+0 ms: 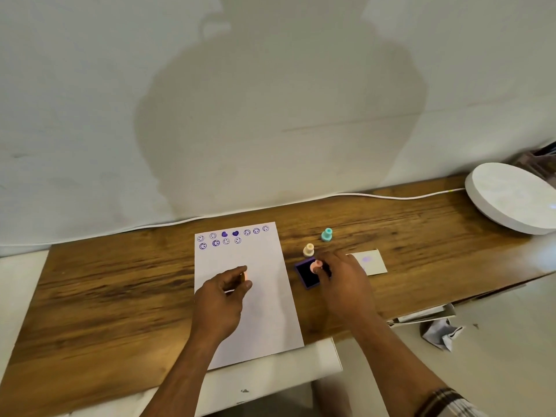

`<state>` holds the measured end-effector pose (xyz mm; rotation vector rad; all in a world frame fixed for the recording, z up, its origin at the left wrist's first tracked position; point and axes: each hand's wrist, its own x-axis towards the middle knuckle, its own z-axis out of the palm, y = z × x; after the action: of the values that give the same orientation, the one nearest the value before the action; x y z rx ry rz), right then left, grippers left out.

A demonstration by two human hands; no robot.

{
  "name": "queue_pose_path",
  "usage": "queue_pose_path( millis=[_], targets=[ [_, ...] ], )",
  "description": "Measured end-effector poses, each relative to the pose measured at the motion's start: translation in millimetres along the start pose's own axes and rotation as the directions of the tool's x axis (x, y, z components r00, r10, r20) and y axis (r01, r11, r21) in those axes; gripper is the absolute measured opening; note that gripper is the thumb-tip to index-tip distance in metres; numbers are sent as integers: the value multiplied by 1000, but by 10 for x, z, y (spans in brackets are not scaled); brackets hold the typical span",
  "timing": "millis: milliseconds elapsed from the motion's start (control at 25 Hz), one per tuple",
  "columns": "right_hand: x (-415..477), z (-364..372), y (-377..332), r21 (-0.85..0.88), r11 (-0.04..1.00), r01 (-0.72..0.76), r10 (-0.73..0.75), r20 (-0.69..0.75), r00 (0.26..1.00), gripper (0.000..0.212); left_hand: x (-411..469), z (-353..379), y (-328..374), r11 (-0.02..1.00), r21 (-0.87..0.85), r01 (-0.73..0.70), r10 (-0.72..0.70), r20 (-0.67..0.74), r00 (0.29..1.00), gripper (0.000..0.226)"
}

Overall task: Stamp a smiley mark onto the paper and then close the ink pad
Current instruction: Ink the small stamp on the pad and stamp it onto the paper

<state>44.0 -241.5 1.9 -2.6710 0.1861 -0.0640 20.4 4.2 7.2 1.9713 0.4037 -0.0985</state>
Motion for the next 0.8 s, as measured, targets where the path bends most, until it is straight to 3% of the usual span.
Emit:
queue_pose_path(
  millis=[360,800],
  targets=[
    [-39,136,-59,-141,990,31,-17,97,995,43,-20,-14,-16,999,-33,15,-15,-3,1000,37],
    [-21,158,-185,-148,986,-82,102,130,986,49,0,-77,-60,1000,-20,-1,0,-20,1000,34]
  ],
)
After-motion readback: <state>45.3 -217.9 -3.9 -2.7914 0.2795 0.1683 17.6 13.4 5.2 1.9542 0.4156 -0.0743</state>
